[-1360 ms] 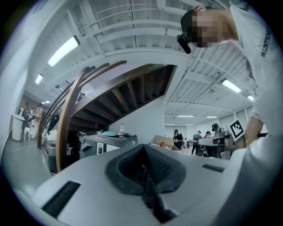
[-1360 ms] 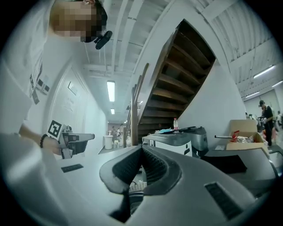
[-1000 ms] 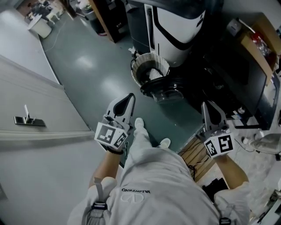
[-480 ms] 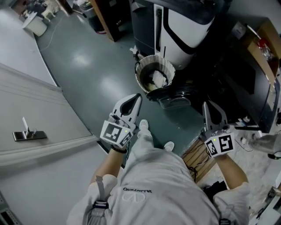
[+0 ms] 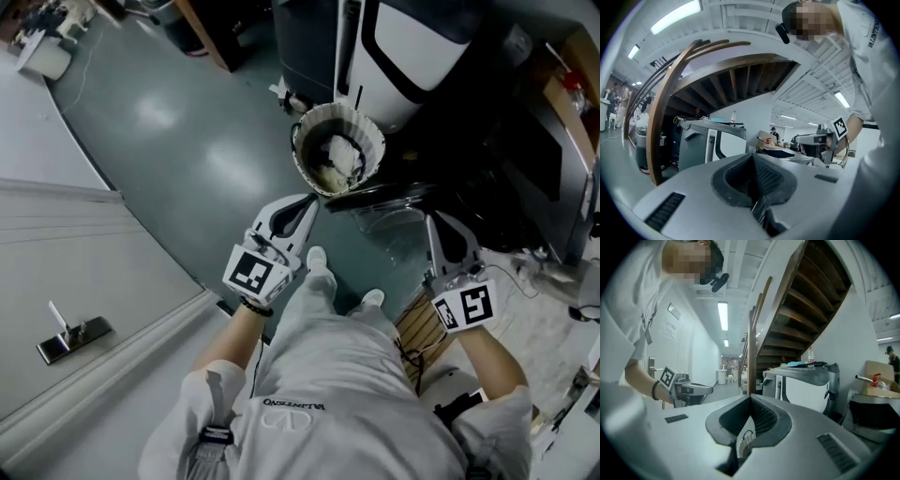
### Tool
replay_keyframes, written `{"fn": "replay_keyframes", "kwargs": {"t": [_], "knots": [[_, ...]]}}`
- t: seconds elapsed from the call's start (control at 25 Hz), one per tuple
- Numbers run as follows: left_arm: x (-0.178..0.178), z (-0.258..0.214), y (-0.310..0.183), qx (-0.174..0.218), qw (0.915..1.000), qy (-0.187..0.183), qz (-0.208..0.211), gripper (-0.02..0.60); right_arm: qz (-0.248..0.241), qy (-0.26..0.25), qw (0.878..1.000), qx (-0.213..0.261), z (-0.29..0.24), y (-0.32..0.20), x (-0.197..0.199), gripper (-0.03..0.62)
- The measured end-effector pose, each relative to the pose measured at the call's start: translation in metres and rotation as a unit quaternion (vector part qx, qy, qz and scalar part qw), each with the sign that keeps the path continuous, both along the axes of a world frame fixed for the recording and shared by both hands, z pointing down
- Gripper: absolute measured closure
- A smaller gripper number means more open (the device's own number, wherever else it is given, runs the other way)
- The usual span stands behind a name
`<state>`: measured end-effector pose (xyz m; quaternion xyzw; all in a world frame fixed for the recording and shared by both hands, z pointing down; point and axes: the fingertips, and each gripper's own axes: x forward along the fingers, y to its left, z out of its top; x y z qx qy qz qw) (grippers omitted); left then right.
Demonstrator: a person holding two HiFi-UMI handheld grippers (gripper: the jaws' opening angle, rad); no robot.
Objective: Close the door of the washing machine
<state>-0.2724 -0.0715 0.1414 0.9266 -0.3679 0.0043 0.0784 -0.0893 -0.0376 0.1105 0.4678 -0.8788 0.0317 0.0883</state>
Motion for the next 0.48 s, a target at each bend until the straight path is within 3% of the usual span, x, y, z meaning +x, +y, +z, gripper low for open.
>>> {"fn": "replay_keyframes", "kwargs": {"t": [0.48], "knots": [[0.021,0.076,-0.048,-0.045,0.9968,-0.004,0.065,0.583,-0.003,0.027,0.997,-0.076,0.102,-0.043,-0.032,0.583]]}}
